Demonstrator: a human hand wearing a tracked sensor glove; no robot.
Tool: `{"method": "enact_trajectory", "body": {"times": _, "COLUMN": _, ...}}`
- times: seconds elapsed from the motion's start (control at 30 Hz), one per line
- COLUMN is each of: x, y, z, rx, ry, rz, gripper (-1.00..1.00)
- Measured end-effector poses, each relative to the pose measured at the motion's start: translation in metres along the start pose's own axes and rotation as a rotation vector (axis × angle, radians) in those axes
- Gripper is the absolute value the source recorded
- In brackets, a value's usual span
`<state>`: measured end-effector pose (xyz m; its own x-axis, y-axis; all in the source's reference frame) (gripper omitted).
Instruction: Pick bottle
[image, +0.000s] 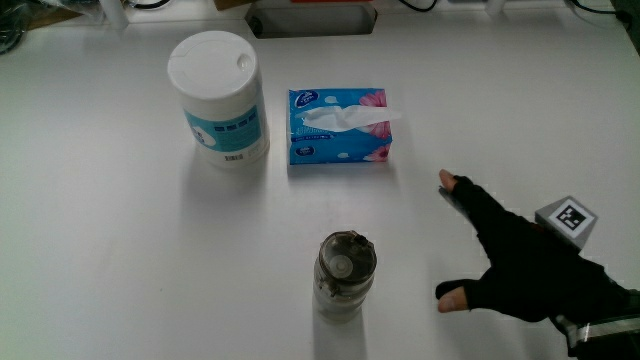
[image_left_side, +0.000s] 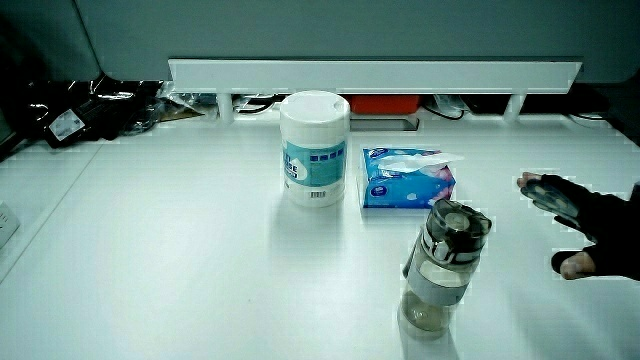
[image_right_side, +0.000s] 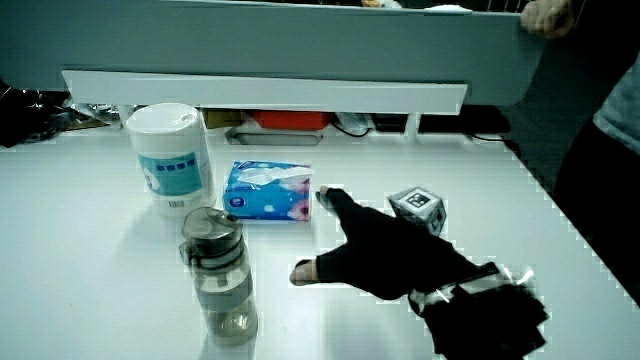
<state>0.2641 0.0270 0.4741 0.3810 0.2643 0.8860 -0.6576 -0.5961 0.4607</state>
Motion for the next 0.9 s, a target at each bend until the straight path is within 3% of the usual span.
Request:
{"method": "enact_trajectory", "body": {"times": 0.03, "x": 0.004, "y": 0.003, "z": -0.002, "rx": -0.015, "ry": -0.005, "rz": -0.008, "gripper": 0.0}}
{"method": "enact_trajectory", "body": {"times": 0.1, "x": 0.001, "y": 0.008, "z": -0.012, "rx": -0.037, "ry": 0.042, "rz": -0.008, "gripper": 0.0}}
{"method": "enact_trajectory", "body": {"times": 0.13, "x": 0.004, "y": 0.01, "z": -0.014, "rx": -0.046, "ry": 0.017, "rz": -0.015, "gripper": 0.0}}
{"method": "enact_trajectory", "body": {"times": 0.27, "x": 0.006, "y": 0.019, "z": -0.028, "rx": -0.083, "ry": 0.022, "rz": -0.04, "gripper": 0.0}}
{"method": "enact_trajectory", "body": {"times": 0.37, "x": 0.007, "y": 0.026, "z": -0.041, "rx": -0.121, "ry": 0.074, "rz": -0.047, "gripper": 0.0}}
{"method": "enact_trajectory", "body": {"times": 0.6, "x": 0.012, "y": 0.044, "z": -0.063, "rx": -0.178, "ry": 0.075, "rz": -0.066, "gripper": 0.0}}
{"method": "enact_trajectory", "body": {"times": 0.9, "x": 0.018, "y": 0.064, "z": -0.086, "rx": -0.214, "ry": 0.141, "rz": -0.021, "gripper": 0.0}}
